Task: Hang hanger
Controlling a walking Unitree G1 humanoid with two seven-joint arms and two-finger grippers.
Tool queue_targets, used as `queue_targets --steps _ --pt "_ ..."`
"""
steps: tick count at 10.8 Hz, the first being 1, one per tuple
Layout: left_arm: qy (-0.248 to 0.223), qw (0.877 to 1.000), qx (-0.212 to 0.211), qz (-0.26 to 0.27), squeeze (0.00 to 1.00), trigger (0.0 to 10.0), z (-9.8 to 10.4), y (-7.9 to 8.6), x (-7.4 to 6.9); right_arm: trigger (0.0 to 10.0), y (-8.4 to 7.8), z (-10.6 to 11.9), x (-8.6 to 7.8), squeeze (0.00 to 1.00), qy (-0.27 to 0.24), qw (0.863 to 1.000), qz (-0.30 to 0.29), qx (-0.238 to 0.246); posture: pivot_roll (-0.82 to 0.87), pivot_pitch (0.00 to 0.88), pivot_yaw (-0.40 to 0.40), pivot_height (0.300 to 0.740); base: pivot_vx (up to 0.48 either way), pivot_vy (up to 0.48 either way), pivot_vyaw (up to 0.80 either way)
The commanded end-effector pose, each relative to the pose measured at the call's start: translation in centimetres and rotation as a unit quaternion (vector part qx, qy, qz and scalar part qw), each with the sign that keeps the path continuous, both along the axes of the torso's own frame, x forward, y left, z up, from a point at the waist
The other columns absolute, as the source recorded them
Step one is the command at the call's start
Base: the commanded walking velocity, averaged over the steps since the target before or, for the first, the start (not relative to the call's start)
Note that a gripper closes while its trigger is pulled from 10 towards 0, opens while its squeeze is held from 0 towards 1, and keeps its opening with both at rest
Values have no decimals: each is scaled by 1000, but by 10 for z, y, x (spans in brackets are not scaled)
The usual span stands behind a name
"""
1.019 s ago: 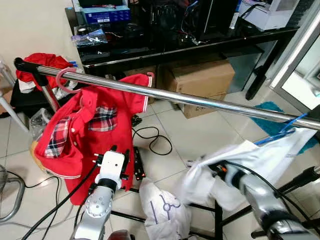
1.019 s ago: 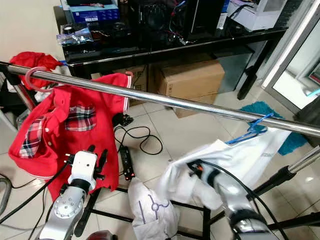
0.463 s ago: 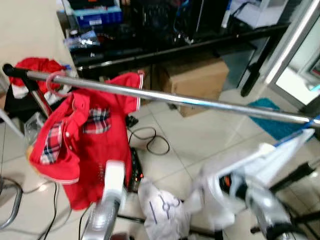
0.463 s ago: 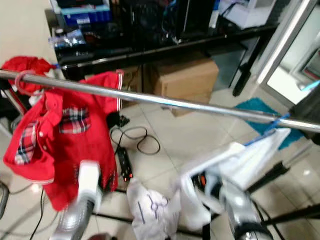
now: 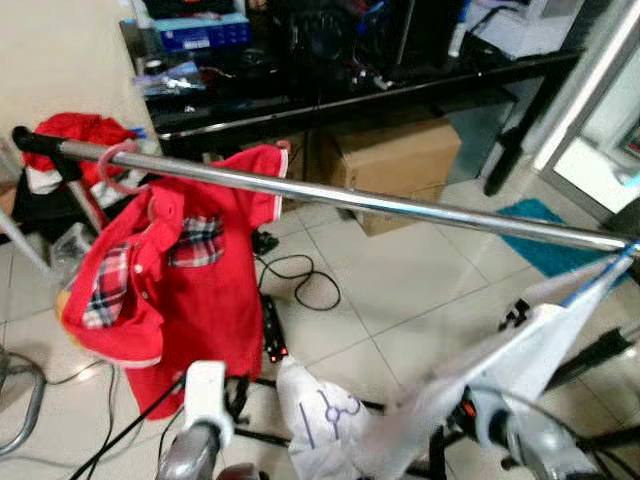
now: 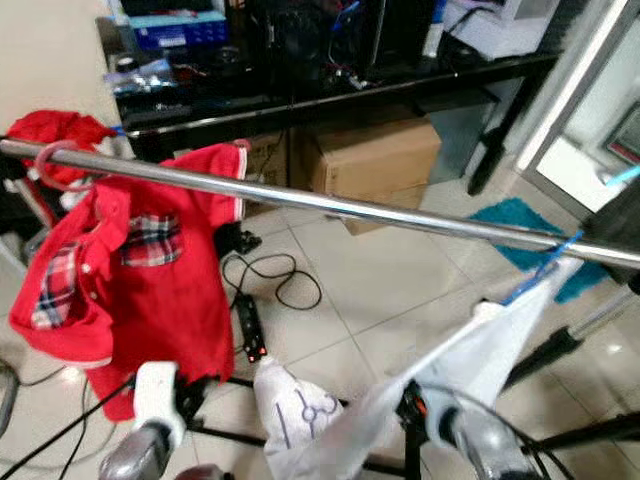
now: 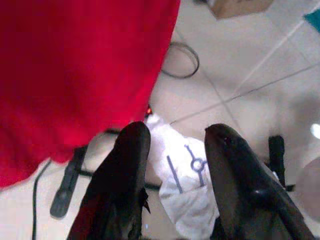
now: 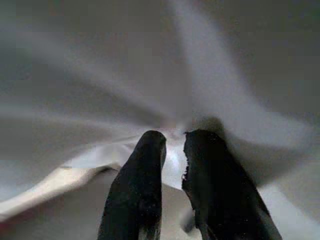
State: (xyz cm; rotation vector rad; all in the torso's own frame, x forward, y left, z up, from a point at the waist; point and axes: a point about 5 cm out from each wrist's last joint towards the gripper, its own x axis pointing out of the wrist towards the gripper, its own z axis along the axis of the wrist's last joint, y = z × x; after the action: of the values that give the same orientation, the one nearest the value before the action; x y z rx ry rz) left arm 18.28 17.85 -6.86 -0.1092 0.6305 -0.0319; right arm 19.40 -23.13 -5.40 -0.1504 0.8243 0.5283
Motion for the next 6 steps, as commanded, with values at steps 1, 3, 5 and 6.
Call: queue_targets --steps 1,3,5,6 --pt "19 1000 5 8 0 10000 -4 1 -4 10000 -6 -1 0 0 -4 999 -20 -31 53 21 -49 740 0 0 0" --pt "25 999 -15 23 0 10000 -7 -1 -6 10000 -6 -3 2 0 3 997 -78 -28 84 17 -58 740 0 0 0" --pt "62 998 -18 22 0 10000 -16 -1 -20 10000 -9 -14 -16 0 53 994 -65 -65 98 14 -68 740 0 0 0" --pt "77 996 -21 31 0 10000 -19 1 -27 10000 -15 -18 -24 0 72 990 -55 -108 91 13 -68 740 0 0 0"
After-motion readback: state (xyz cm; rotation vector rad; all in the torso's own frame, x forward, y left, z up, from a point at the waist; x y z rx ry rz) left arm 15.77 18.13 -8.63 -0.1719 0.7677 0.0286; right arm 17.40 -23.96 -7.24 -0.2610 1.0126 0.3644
